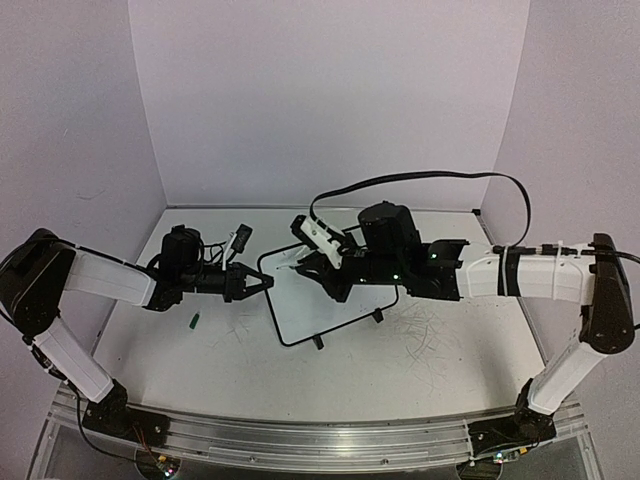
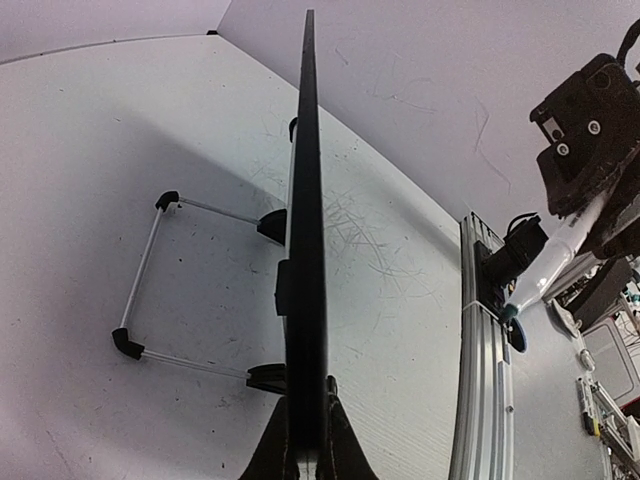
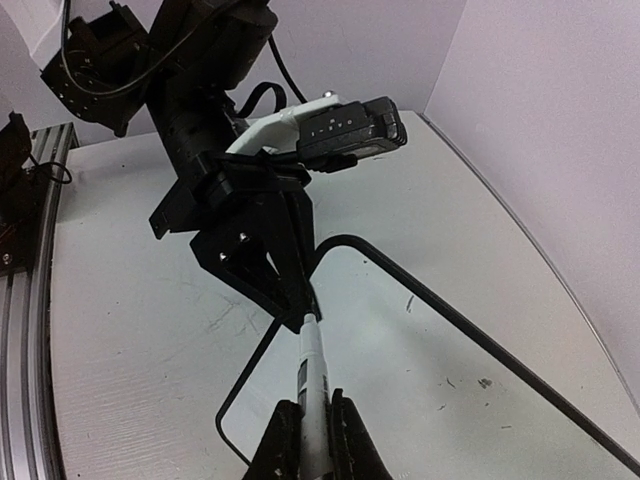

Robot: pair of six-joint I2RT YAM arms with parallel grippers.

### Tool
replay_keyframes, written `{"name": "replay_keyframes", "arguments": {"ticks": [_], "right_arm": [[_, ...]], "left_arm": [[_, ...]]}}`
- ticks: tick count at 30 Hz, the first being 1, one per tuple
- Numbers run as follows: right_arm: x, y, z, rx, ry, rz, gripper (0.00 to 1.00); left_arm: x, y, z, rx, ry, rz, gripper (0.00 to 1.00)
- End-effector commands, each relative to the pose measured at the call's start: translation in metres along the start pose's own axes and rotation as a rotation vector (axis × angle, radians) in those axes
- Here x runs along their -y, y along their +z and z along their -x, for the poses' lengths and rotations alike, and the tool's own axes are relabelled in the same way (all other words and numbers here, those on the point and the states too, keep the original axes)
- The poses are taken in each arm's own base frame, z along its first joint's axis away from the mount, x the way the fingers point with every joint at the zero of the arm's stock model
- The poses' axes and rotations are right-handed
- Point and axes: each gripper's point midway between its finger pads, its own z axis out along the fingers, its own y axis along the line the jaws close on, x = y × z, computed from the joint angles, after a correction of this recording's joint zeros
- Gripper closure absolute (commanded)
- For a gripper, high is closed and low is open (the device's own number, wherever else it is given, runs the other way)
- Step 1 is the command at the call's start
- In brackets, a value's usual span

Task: Write a sentence on the whiteboard
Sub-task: Hold the whiteboard at the center of the board.

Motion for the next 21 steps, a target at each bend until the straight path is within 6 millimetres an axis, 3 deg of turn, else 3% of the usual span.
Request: {"name": "replay_keyframes", "arguments": {"ticks": [1, 4, 7, 12, 21], "right_arm": [[0.005, 0.008, 0.026, 0.059, -0.033, -0.043, 1.00], [0.007, 0.011, 0.028, 0.068, -0.014, -0.052, 1.00], [0.013, 0.004, 0.034, 0.099, 0.003, -0.087, 1.00], [0.017, -0.005, 0.035, 0.115, 0.023, -0.116, 0.97], [0.025, -0.017, 0.038, 0.152, 0.066, -0.166, 0.97]], "left_arm": [[0.000, 0.000, 0.013, 0.011, 0.086, 0.012, 1.00], [-0.003, -0.003, 0.014, 0.010, 0.046, 0.012, 0.98], [-0.008, -0.014, 0.018, 0.017, -0.017, -0.009, 0.81], [0.000, -0.022, 0.021, 0.031, -0.019, -0.023, 0.60], [0.003, -0.030, 0.020, 0.050, -0.022, 0.006, 0.50]]}}
